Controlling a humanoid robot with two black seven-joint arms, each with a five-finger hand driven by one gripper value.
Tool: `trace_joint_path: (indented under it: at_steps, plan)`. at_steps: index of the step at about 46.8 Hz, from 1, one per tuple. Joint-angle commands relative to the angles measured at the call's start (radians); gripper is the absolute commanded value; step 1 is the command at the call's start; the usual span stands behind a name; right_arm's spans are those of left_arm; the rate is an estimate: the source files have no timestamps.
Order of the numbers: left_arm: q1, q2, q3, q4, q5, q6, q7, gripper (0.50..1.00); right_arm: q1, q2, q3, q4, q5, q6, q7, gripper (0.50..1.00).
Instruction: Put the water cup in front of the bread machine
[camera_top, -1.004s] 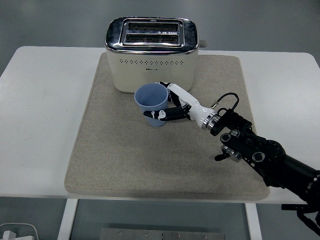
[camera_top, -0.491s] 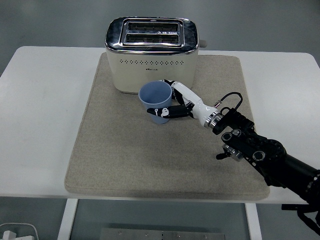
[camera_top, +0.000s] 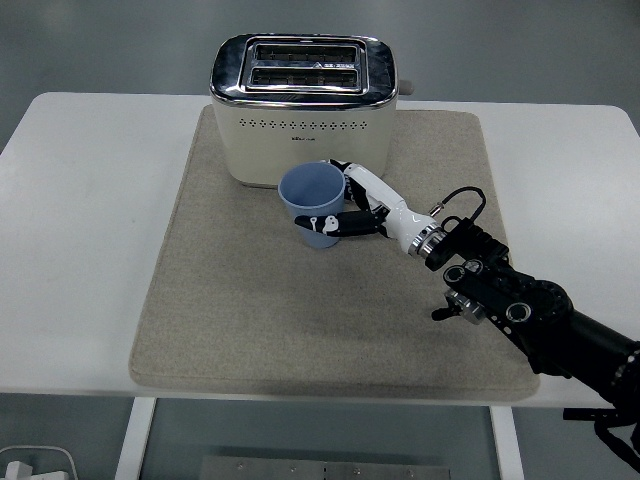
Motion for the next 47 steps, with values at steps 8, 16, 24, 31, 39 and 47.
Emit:
trace_joint_path:
  at_steps: [8,16,24,31,39,47]
  plan:
    - [0.0,0.0,0.0,0.0,0.0,0.001,0.0,0.996,0.0,0.0,0.004,0.006,0.001,-0.001,-0.005,0.926]
    - [0.0,0.0,0.0,0.0,0.0,0.0,0.0,0.996,-0.014,0.0,0.008,0.005,0.001,-0.001,-0.005,0.926]
    - [0.0,0.0,0.0,0.0,0.0,0.0,0.0,0.996,-0.021,0.0,0.011,0.006,0.001,-0.001,-0.005,0.926]
    - [0.0,0.0,0.0,0.0,0.0,0.0,0.0,0.996,-0.018,0.0,0.014,0.009,0.004,-0.001,-0.005,0.926]
    - [0.0,0.0,0.0,0.0,0.0,0.0,0.0,0.996,-0.017,0.0,0.016,0.028,0.004,-0.001,-0.005,0.926]
    - [0.0,0.0,0.0,0.0,0.0,0.0,0.0,0.996,-0.026,0.0,0.033,0.08,0.004,-0.007,-0.005,0.926]
